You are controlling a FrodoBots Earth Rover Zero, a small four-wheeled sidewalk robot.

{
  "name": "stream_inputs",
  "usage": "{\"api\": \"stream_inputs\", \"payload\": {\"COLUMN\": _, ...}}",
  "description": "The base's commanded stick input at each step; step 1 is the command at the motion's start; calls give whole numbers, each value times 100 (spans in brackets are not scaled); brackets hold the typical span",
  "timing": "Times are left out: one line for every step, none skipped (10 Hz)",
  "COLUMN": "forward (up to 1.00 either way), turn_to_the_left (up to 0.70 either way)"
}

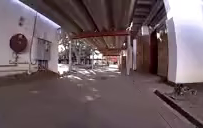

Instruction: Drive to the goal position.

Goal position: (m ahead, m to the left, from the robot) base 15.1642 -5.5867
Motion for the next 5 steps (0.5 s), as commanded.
{"api": "stream_inputs", "payload": {"forward": 50, "turn_to_the_left": 0}}
{"api": "stream_inputs", "payload": {"forward": 50, "turn_to_the_left": 0}}
{"api": "stream_inputs", "payload": {"forward": 50, "turn_to_the_left": 0}}
{"api": "stream_inputs", "payload": {"forward": 50, "turn_to_the_left": 0}}
{"api": "stream_inputs", "payload": {"forward": 50, "turn_to_the_left": 0}}
